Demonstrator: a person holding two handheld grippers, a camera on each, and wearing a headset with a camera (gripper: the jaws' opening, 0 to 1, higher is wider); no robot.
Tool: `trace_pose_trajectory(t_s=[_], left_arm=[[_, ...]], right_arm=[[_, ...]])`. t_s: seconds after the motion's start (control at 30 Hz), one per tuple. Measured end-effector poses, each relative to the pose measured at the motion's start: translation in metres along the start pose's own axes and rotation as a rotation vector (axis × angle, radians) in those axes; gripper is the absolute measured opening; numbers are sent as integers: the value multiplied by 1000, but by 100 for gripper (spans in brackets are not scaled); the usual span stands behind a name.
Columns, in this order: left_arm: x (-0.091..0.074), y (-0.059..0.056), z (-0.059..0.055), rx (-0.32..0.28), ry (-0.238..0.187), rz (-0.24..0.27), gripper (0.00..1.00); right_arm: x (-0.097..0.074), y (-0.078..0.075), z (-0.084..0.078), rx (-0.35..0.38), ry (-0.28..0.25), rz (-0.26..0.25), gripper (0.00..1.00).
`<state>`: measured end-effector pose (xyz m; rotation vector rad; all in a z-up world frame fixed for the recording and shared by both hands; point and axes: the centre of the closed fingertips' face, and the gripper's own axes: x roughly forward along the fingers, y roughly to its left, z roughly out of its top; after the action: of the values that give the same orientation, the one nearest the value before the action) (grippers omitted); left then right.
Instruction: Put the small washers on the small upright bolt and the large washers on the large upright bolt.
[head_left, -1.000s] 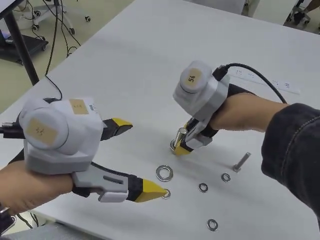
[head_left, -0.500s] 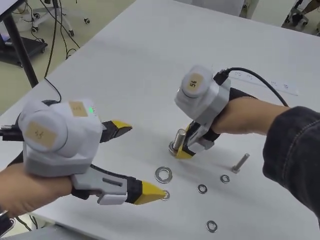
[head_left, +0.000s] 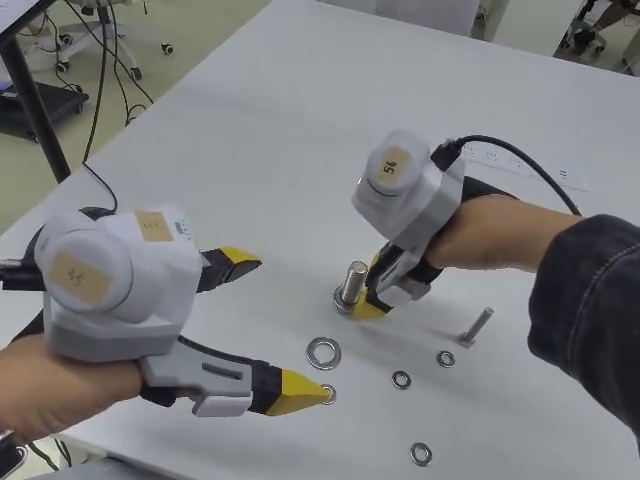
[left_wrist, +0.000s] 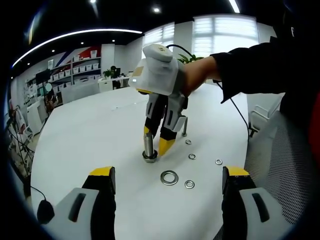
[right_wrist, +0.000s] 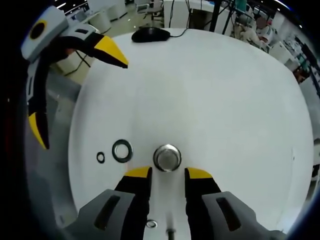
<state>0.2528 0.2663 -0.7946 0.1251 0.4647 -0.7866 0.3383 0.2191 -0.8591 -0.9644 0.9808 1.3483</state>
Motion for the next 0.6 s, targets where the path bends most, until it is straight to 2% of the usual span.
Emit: trace_pose_trajectory(t_s=[0.33,0.6], left_arm=[[1,-2,0,2,0,-8,88],[2,-3,0,4,3,-12,88]], right_arm=[[-1,1,-5,20,-5,-6,27],[-9,5,-9,26,-12,-15,27]])
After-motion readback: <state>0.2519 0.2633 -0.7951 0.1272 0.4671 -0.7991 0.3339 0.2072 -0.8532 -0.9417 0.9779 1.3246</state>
